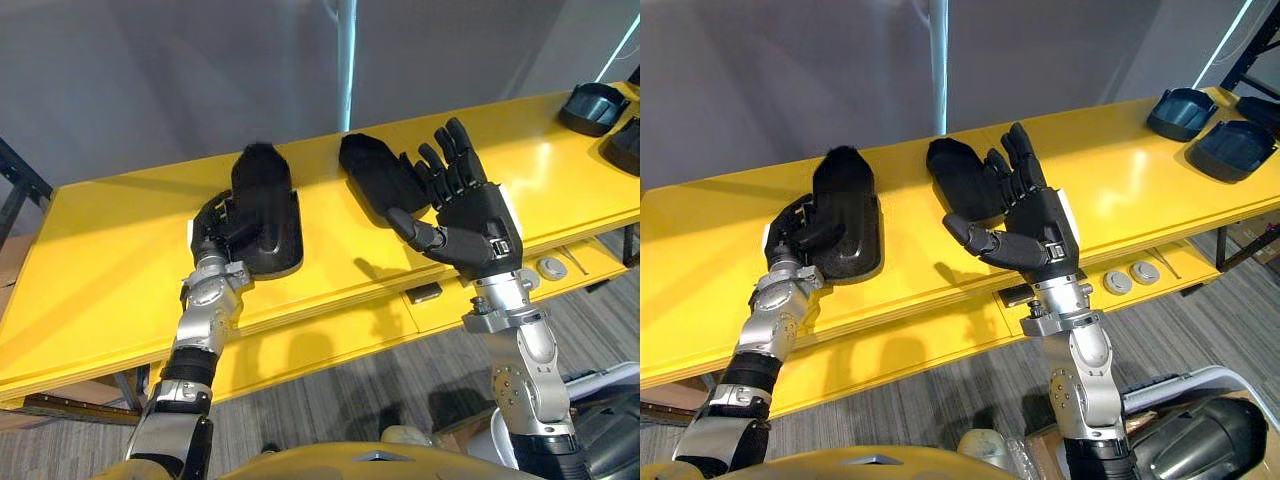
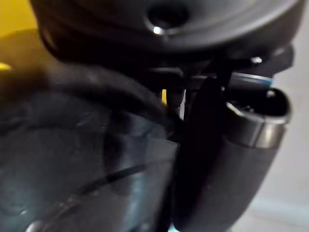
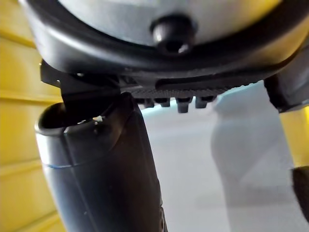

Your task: Walk over and take three plastic housings, then place them on the shelf

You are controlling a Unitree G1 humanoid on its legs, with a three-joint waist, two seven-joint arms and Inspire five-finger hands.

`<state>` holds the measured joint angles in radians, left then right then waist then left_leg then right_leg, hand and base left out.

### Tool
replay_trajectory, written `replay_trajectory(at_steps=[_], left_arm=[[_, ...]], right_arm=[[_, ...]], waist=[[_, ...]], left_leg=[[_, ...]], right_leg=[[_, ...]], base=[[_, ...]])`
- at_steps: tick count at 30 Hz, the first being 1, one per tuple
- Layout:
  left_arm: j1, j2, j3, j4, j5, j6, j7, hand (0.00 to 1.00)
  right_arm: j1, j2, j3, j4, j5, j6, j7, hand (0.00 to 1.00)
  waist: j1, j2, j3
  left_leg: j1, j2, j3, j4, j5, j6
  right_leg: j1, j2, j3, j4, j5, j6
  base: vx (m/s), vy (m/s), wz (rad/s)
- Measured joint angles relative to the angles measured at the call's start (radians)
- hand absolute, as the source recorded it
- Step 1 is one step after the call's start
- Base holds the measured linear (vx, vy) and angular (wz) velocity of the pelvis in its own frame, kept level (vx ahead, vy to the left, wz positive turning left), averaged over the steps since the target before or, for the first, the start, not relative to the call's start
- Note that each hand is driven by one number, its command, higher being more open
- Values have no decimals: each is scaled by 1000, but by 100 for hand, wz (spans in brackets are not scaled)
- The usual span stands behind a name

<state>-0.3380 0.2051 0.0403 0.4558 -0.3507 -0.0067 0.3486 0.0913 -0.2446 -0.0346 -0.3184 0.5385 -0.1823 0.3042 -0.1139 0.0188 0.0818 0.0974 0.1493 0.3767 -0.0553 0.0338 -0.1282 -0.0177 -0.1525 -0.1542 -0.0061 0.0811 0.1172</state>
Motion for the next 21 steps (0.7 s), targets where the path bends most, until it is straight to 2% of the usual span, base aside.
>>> replay_trajectory(at_steps=[8, 12, 16, 18, 21], left_arm=[[-50, 0, 15, 57, 23, 9, 54, 100], [-51, 0, 33, 68, 47, 7, 101, 100], [-54, 0, 67, 63, 47, -11, 133, 100], [-52, -2, 74, 22, 46, -11, 135, 100], [-47, -2, 88, -163, 45, -11, 144, 100]], right_arm=[[-10, 1, 9, 0, 25, 0, -4, 100], [-15, 5, 9, 0, 25, -1, -7, 100], [-15, 9, 9, 0, 26, -29, -10, 100], [-19, 18, 13, 0, 25, -42, -14, 100], [-36, 34, 30, 0, 22, -51, -37, 100]], waist=[[-5, -3, 2], [-23, -4, 3], [-29, -5, 3], [-27, -6, 3], [-21, -6, 3]], left_leg=[[18, 1, 9, -29, 24, 0], [33, 3, 17, -30, 25, -1], [48, 3, 26, -30, 23, -3], [47, 4, 25, -29, 23, -3], [47, 4, 17, -29, 22, -4]], right_leg=[[3, 8, 9, -12, 13, 1], [11, 12, 18, -12, 16, 0], [22, 14, 25, -16, 16, 0], [22, 14, 24, -16, 16, 0], [26, 13, 19, -16, 20, -2]], base=[[-19, -9, -4], [-1, -3, -8], [2, 1, -8], [5, 0, 2], [14, 0, 5]])
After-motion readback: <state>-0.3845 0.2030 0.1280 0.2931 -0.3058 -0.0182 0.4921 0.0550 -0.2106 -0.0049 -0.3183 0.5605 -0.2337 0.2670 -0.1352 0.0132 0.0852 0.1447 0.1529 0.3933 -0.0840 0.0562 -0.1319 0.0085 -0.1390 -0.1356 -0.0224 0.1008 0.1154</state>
